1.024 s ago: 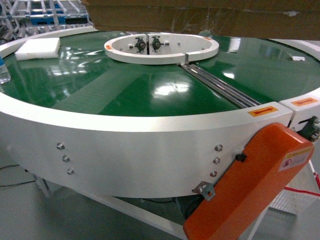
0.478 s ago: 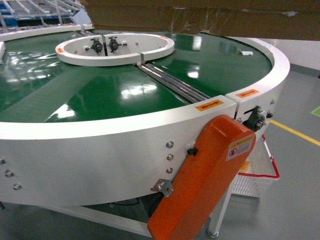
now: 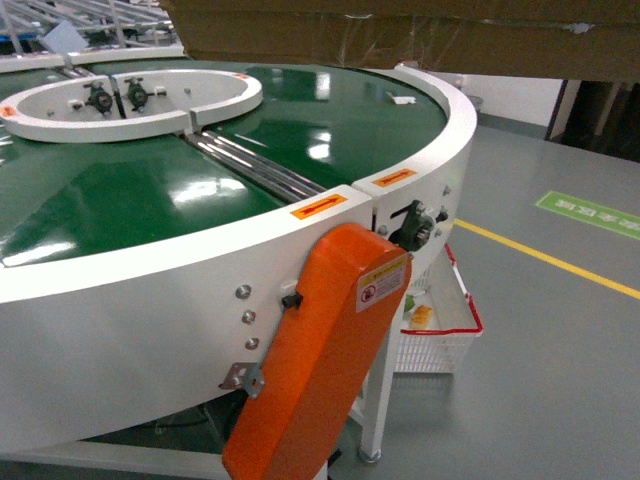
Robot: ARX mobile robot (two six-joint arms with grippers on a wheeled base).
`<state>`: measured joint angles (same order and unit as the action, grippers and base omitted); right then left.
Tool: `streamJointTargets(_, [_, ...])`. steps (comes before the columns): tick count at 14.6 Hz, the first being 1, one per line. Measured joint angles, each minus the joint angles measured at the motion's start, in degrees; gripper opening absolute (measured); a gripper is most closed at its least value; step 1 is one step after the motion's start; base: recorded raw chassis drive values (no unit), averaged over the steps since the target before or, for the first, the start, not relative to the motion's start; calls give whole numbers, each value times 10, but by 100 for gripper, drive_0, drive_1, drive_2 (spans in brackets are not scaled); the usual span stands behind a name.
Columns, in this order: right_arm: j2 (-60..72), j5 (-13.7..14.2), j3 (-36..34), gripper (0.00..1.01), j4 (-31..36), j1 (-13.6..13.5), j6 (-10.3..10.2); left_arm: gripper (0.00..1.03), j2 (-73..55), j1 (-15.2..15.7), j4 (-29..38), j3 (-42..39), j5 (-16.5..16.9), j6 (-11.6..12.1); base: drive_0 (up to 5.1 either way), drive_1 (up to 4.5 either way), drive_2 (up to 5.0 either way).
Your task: Sort boxes to right shelf from conveyor
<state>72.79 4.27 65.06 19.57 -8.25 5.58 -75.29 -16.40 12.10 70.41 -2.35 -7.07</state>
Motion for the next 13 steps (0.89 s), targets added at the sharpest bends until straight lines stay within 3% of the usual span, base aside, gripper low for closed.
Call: streamJointTargets(13, [0,0,0,2,1,0,0,2,0,0,0,0,0,0,-157,-157,-157])
